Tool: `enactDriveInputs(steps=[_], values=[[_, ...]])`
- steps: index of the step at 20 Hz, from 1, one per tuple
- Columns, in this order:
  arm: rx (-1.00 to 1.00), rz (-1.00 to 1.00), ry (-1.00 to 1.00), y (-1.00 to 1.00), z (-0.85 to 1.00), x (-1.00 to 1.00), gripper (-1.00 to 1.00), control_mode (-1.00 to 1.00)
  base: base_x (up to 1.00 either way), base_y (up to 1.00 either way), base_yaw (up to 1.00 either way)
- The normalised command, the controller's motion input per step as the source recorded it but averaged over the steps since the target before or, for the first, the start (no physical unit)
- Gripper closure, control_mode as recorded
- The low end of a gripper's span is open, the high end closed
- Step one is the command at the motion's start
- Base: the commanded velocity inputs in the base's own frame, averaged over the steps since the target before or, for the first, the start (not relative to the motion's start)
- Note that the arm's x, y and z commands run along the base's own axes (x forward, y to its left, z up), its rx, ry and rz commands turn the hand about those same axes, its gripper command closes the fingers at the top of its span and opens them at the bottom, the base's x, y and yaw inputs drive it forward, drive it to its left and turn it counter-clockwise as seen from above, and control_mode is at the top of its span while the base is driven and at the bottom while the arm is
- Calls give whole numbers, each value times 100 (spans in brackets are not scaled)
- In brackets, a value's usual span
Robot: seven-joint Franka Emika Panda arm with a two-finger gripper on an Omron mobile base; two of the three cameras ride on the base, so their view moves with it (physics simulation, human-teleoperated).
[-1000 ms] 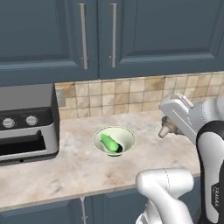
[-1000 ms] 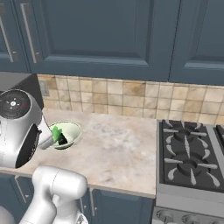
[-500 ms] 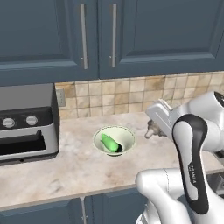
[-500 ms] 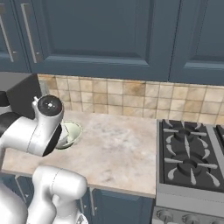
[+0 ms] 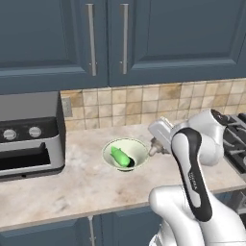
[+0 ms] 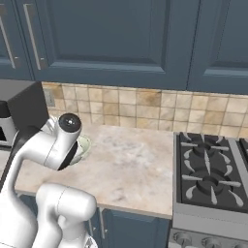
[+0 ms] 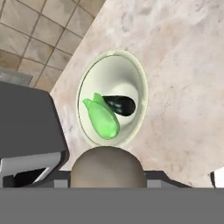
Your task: Take the corn, mushroom, and eggplant from the freezer and place them in the bowl on the counter.
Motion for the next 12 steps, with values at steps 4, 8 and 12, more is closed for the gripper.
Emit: enactDriveInputs(steps=[4, 8, 12], values=[[1, 0, 0, 32, -46, 51, 100, -100, 0, 0, 0], [0, 0, 2, 21, -35, 51, 100, -100, 0, 0, 0], [0, 0, 5, 5, -21, 45, 100, -100, 0, 0, 0]])
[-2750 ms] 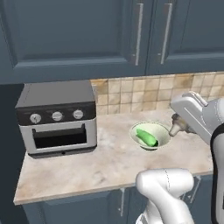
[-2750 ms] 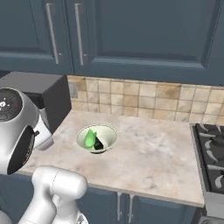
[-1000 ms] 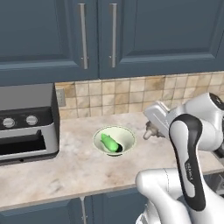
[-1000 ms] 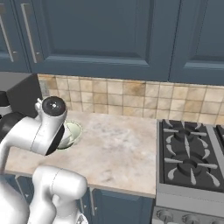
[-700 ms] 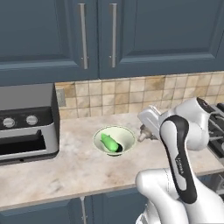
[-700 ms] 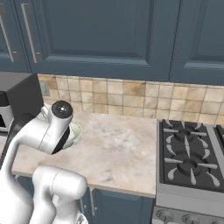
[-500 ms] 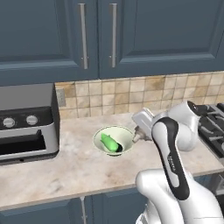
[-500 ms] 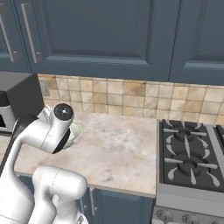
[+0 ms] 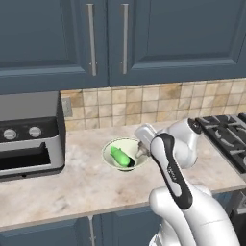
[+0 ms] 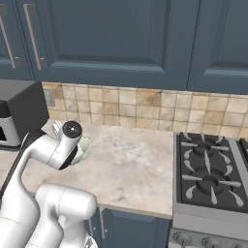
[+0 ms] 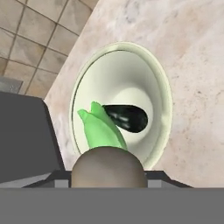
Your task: Take the corn, mushroom, and eggplant from the freezer and place them in the bowl on the counter.
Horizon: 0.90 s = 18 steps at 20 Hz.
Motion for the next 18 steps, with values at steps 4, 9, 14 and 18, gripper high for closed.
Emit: enactDriveInputs(steps=[4, 9, 14, 18], values=[[0, 0, 5, 0, -13, 31, 100, -100, 0, 0, 0], [0, 0, 0, 4, -10, 20, 100, -100, 0, 0, 0], [0, 0, 0, 15, -20, 15, 100, -100, 0, 0, 0], [-1, 0, 0, 15, -32, 14, 100, -100, 0, 0, 0]])
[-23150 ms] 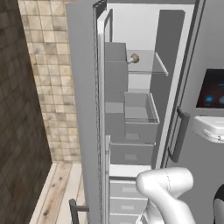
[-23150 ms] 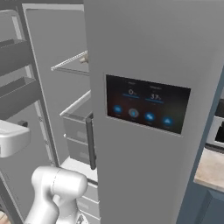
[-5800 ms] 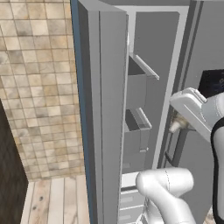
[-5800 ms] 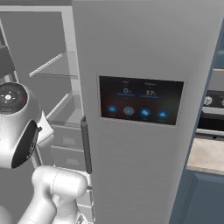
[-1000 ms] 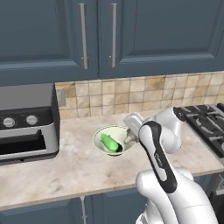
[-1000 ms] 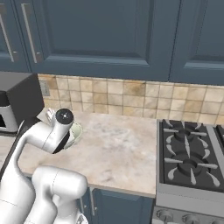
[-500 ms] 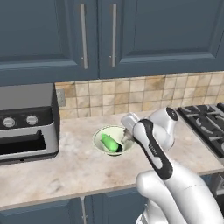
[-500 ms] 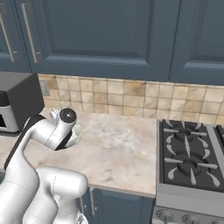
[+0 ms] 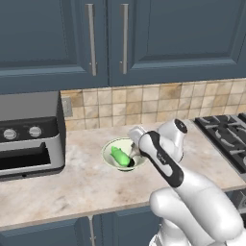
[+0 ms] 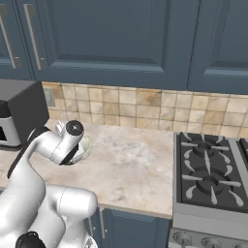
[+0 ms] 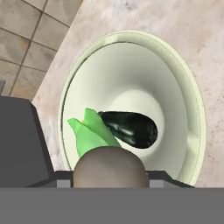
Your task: Take the corn, mushroom, and eggplant from the freezer and place them in the bowl on the counter.
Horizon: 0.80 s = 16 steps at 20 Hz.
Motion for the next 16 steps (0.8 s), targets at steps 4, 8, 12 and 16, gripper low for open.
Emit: enactDriveInputs(steps=[4, 8, 12, 16], values=[[0, 0, 1, 5, -36, 18, 100, -100, 0, 0, 0], [0, 0, 0, 7, -39, 21, 100, -100, 0, 0, 0], [-1, 0, 0, 5, -38, 20, -100, -100, 0, 0, 0], [0, 0, 0, 0, -8, 7, -100, -100, 0, 0, 0]])
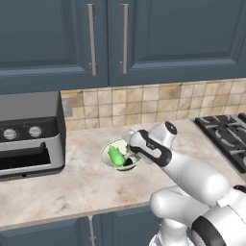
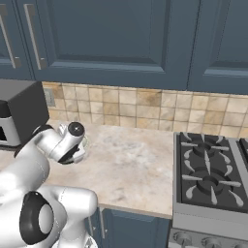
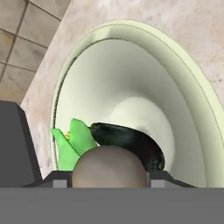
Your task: Take the corn, mushroom, and eggplant from the freezer and place them in the bowl on the counter.
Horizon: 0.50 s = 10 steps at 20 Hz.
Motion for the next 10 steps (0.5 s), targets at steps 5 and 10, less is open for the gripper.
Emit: enactDriveInputs(steps=[5, 10], values=[[1, 0, -1, -15, -4, 0, -100, -100, 0, 0, 0], [1, 0, 0, -38, -34, 0, -100, -100, 0, 0, 0]])
